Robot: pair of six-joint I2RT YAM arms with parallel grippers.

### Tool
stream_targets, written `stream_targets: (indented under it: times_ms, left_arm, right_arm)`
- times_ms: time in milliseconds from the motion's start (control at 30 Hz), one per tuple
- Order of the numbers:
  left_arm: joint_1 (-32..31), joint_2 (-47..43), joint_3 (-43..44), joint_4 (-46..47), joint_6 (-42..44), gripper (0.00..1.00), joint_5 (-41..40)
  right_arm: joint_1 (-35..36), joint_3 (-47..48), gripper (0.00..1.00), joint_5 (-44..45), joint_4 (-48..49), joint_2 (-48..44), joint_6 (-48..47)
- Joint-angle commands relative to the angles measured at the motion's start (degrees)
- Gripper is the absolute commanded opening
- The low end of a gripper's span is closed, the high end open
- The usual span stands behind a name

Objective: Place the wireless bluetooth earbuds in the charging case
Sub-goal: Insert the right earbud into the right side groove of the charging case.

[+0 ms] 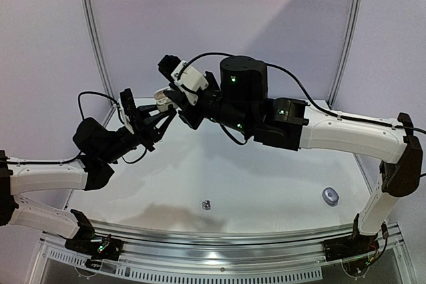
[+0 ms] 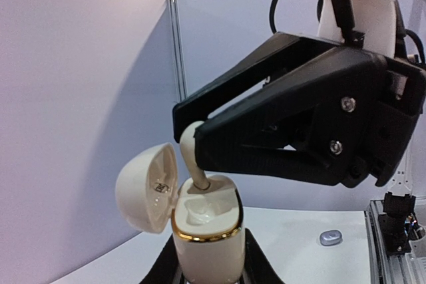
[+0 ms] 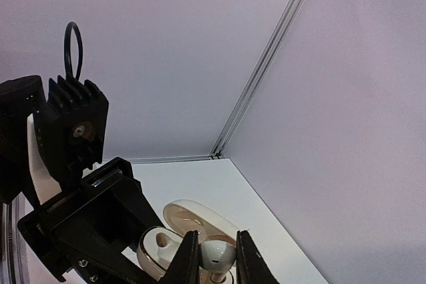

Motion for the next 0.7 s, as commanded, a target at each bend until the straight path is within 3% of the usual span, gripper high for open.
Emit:
stream_targets:
  times_ms: [0,667]
  left_arm:
    - [0.39,-0.52,1.61,4.61,-0.09,0.00,-0.78]
    - [0.39,-0.53,1.67,4.60,0.26,0.00,-0.45]
  right_arm:
    - [0.14,-1.45,0.08,-3.10,-4.40,0.26,1.22]
    - [0.15,-1.48,0.21,-2.75,-5.36,0.22,1.79]
